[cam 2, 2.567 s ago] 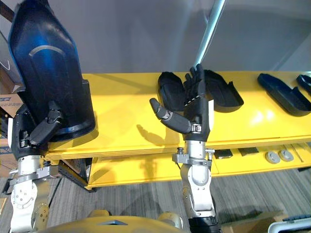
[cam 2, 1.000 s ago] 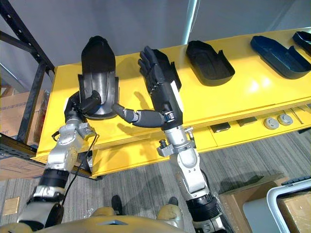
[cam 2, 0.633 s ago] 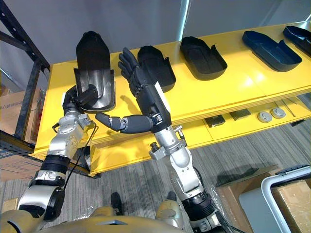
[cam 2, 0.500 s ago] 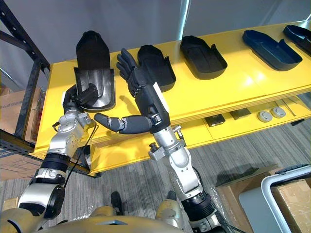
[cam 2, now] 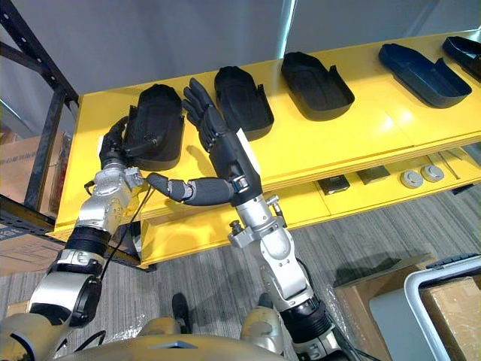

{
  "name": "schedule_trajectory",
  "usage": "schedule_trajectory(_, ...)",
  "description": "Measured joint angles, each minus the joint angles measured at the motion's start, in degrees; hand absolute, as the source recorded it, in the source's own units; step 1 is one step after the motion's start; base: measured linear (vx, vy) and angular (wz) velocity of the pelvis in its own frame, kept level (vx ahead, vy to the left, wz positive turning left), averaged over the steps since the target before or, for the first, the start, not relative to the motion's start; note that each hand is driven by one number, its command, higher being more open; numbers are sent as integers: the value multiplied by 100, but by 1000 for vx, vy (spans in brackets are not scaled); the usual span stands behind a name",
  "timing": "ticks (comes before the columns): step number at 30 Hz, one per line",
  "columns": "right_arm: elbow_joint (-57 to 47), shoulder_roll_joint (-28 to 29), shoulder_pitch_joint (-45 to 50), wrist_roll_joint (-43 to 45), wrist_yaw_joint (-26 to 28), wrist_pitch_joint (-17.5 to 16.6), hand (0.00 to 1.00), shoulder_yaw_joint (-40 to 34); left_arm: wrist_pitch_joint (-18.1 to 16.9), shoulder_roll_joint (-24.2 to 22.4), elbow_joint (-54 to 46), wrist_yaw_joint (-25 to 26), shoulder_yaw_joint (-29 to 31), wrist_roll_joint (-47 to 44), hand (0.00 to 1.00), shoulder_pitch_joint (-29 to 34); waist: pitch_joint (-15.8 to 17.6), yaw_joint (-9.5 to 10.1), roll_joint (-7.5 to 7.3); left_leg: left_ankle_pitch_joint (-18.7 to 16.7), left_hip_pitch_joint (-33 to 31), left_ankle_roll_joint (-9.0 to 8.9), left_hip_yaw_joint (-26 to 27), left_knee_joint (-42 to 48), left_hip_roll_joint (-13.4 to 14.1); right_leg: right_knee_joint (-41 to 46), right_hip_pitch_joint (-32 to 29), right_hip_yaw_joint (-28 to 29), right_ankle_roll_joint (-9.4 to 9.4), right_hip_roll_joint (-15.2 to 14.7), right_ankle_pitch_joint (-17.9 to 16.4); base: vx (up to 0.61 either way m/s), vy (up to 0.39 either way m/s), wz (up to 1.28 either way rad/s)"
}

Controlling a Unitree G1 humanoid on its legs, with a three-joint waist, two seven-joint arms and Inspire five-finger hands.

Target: Walk over and take three plastic housings, then place them on the shelf

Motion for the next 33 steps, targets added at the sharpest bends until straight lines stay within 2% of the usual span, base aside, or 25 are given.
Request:
schedule_trajectory(11,0,43,187,-39,-3,-1,100,-2,-79,-2,-77,229,-37,24,100,82,1,-46,-29,67,199,8,32,-195,-20,-116,161,-39,29,19,34,1,0,0)
schedule_trajectory(15,0,78,342,-520,-85,13,100,-4,-29,-2,-426,322,21,236,100,338,-3,-107,-37,79,276,5,64,-221,-22,-128,223,-39,30,23,39,5,0,-1)
schedule_trajectory(21,-1,-38,342,-557,-264,586,100,-350,155,12,-1315,324,267,702,100,923,-8,-113,-40,81,281,2,-4,-233,-18,-211,324,-134,28,37,50,4,-3,6)
schedule_trajectory(25,52,-184,326,-445,-271,824,100,-765,476,22,-1895,185,405,806,100,1242,-14,28,-42,74,362,-7,-39,-236,-19,-240,447,-177,26,40,49,6,-3,6)
schedule_trajectory(29,424,-258,184,-448,-387,932,100,-1090,532,102,-2341,109,491,1149,100,1557,-67,53,-47,83,360,-11,-135,-238,-20,-298,545,-303,23,41,49,-15,-1,13)
schedule_trajectory(33,597,-409,75,-457,-461,1115,100,-1481,563,124,-2737,83,658,1145,100,1728,-189,175,-54,94,362,-13,-197,-240,-25,-325,609,-371,19,42,52,-5,1,8)
